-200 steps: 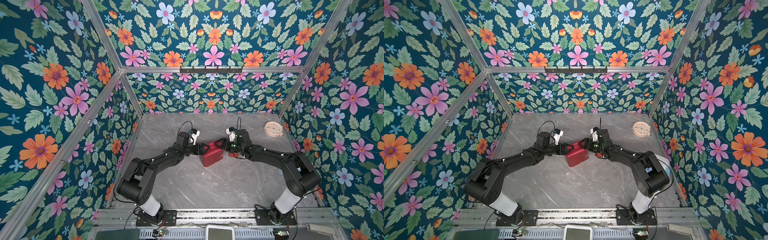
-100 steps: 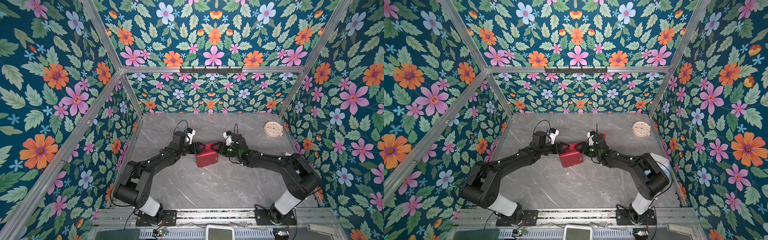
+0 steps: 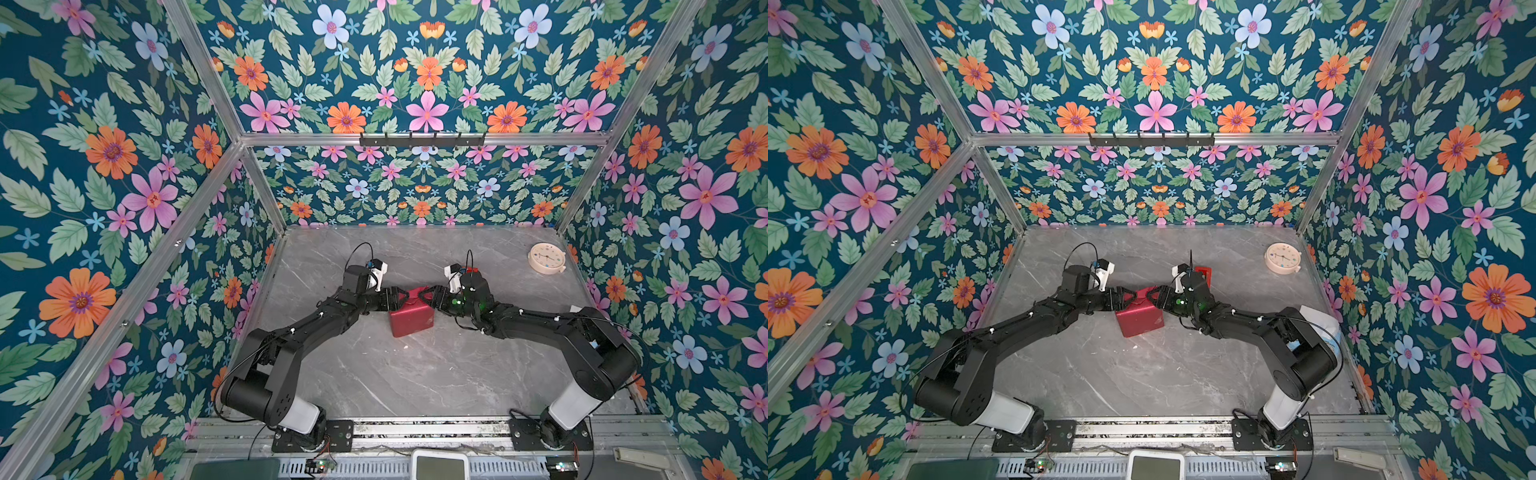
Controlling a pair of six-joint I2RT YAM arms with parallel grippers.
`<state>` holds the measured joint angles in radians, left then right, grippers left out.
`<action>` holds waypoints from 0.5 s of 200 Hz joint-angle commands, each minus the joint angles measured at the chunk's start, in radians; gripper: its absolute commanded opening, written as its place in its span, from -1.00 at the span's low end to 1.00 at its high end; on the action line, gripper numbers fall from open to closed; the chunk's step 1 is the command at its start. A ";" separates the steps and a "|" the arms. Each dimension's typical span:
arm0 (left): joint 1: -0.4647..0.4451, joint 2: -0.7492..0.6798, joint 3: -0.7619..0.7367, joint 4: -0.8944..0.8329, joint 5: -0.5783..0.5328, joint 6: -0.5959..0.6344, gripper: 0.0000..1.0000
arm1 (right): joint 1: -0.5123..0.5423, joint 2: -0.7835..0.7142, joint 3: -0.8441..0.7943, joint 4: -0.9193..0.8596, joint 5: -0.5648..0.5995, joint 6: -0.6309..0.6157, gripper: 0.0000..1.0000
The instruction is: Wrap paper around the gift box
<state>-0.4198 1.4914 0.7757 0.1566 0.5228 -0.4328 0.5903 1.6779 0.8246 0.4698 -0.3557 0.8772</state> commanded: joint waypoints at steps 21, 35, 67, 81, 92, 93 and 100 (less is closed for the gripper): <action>0.003 0.009 -0.021 -0.075 -0.025 0.041 0.63 | 0.001 -0.005 0.034 -0.119 0.009 -0.053 0.29; 0.003 0.012 -0.027 -0.071 -0.021 0.042 0.62 | -0.001 -0.011 0.060 -0.158 -0.002 -0.080 0.36; 0.003 0.014 -0.030 -0.077 -0.023 0.046 0.59 | -0.026 -0.103 0.096 -0.249 -0.023 -0.133 0.48; 0.002 0.017 -0.030 -0.079 -0.022 0.045 0.57 | -0.052 -0.142 0.097 -0.289 -0.041 -0.153 0.50; 0.003 0.020 -0.030 -0.078 -0.023 0.045 0.56 | -0.075 -0.178 0.088 -0.329 -0.051 -0.170 0.50; 0.002 0.021 -0.031 -0.078 -0.024 0.045 0.56 | -0.077 -0.182 0.088 -0.333 -0.051 -0.172 0.51; 0.002 0.022 -0.030 -0.080 -0.023 0.046 0.55 | -0.099 -0.204 0.086 -0.373 -0.054 -0.181 0.51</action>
<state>-0.4171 1.4994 0.7536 0.2043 0.5423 -0.4191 0.5327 1.5280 0.9150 0.2260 -0.3836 0.7567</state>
